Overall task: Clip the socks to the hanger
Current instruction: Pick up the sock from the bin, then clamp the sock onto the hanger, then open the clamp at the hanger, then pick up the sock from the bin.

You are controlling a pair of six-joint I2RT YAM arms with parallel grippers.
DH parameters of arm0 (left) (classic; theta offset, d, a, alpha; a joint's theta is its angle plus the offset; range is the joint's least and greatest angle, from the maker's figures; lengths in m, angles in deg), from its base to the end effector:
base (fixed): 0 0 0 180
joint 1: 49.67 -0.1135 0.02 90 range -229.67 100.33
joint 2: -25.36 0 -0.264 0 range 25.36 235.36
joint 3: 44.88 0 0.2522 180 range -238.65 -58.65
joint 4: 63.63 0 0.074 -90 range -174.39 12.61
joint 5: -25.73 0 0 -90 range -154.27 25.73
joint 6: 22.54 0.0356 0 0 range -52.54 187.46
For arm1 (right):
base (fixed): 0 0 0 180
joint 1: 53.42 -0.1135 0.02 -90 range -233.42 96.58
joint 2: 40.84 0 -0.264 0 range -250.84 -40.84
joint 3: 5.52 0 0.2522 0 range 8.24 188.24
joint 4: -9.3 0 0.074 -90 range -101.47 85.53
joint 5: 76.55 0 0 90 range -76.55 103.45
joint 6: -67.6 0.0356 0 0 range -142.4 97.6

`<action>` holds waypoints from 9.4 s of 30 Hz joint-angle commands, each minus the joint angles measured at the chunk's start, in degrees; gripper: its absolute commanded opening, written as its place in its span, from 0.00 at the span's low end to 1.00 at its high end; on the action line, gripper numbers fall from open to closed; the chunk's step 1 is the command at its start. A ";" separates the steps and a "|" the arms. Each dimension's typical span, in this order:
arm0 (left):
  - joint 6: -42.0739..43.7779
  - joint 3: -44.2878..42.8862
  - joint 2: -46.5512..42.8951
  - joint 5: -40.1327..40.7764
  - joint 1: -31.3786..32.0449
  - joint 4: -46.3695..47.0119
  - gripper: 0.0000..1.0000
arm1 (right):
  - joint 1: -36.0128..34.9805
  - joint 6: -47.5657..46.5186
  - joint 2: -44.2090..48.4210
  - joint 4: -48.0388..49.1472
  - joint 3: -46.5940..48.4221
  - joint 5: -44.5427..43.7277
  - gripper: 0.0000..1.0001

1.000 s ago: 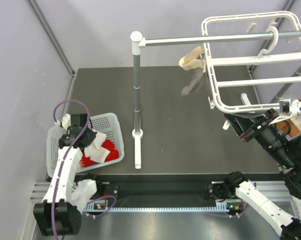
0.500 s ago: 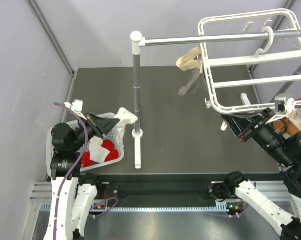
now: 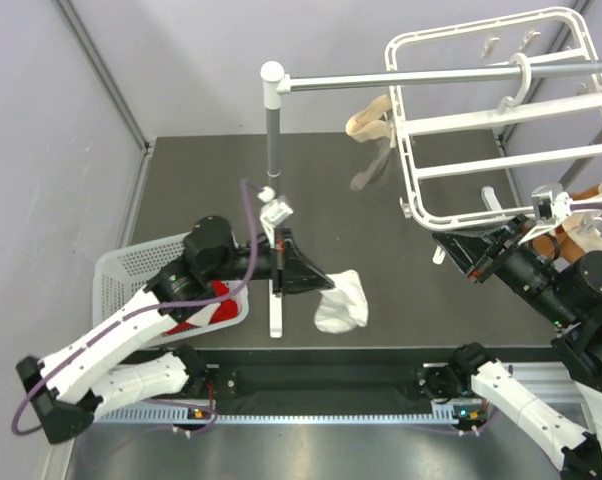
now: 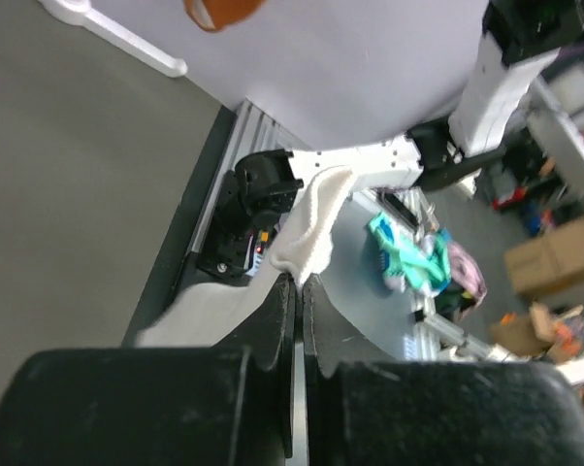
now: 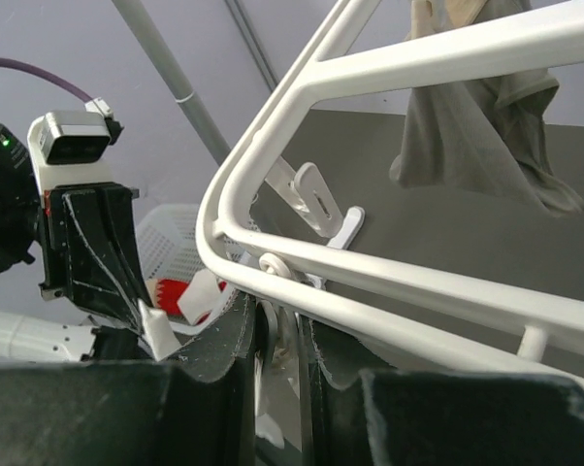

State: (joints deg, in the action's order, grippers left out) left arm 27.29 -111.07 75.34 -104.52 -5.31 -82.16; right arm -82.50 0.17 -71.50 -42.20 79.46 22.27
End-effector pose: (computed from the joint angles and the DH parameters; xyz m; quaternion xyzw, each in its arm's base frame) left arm 0.1223 -0.1517 0.3820 0.2629 0.6681 -0.6211 0.3144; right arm 0.0402 0.0286 0.4584 -0.0946 0.6832 0.3623 0.6269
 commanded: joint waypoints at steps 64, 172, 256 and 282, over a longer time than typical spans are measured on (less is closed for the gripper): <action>11.77 -29.66 31.58 13.09 19.01 11.54 0.00 | -0.19 3.71 1.04 0.91 -1.88 8.58 0.01; 36.64 -31.15 35.19 48.07 37.99 15.50 0.00 | -0.10 -0.42 1.39 -4.89 6.39 6.39 0.61; -18.81 6.01 11.98 73.83 -30.99 -49.19 0.60 | -0.10 0.20 3.41 0.12 -0.91 2.61 0.00; -15.49 4.37 10.43 63.98 -43.30 -48.39 0.00 | -0.10 0.81 4.03 0.20 -1.43 3.05 0.00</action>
State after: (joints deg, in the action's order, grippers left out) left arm 9.28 -101.17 94.18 -42.97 -48.28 -127.58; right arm -82.50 0.30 -67.08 -38.86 79.11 23.93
